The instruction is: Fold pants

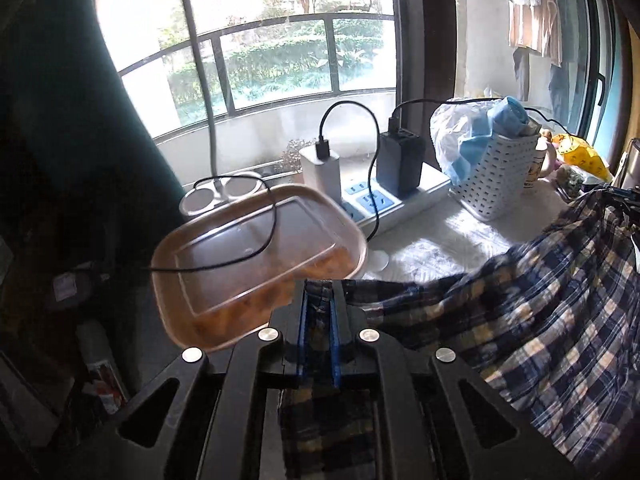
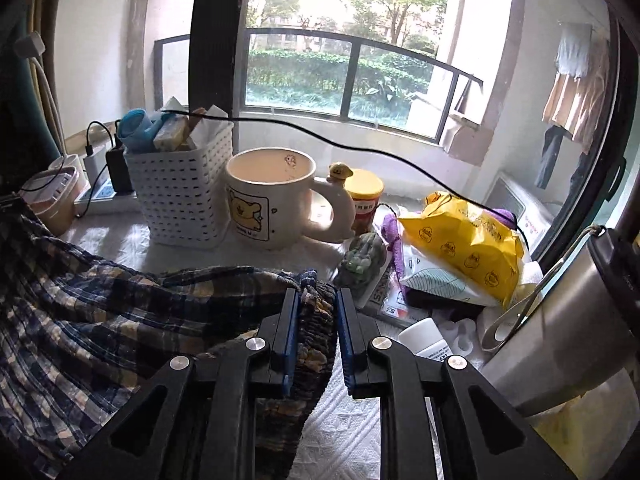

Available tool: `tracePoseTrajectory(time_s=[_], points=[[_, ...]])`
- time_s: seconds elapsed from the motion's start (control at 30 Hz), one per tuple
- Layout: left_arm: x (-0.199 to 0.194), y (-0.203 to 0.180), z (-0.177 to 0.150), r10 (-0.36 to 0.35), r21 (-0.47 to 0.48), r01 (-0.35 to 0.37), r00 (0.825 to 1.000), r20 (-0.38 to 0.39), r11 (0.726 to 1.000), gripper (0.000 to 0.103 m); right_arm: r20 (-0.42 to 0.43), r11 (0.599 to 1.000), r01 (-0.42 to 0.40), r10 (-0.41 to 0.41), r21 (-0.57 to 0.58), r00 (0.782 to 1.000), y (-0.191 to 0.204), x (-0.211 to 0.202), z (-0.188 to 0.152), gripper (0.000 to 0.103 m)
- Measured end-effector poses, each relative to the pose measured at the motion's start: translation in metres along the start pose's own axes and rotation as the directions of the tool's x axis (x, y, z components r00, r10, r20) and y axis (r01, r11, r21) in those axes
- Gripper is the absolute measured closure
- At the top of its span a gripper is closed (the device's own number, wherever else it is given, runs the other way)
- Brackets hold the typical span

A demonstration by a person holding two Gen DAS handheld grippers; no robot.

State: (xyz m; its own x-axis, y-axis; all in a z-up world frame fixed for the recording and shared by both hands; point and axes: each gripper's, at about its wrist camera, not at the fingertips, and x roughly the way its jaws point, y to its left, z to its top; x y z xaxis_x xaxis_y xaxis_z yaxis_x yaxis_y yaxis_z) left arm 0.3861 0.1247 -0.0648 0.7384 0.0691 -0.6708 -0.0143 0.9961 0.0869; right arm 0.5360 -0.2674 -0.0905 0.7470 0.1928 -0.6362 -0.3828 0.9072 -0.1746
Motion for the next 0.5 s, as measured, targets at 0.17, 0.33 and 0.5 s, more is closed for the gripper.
tracePoseTrajectory(time_s=[0.17, 0.33, 0.5], points=[[-0.01, 0.011, -0.017, 0.019, -0.031, -0.019, 1.0, 0.002, 0.999, 0.041, -0.042, 0.999, 0.028, -0.027, 0.023, 0.999, -0.006, 0.023, -0.014, 0.084], [-0.038, 0.014, -0.029, 0.0, -0.011, 0.001, 0.999, 0.041, 1.0, 0.029, -0.052, 0.999, 0.033, -0.031, 0.02, 0.998, -0.005, 0.018, -0.014, 0.078], [-0.023, 0.012, -0.056, -0.063, -0.031, 0.06, 0.993, -0.104, 0.998, 0.029, 0.006, 0.998, -0.006, 0.005, 0.064, 1.0, -0.014, -0.013, -0.014, 0.018]])
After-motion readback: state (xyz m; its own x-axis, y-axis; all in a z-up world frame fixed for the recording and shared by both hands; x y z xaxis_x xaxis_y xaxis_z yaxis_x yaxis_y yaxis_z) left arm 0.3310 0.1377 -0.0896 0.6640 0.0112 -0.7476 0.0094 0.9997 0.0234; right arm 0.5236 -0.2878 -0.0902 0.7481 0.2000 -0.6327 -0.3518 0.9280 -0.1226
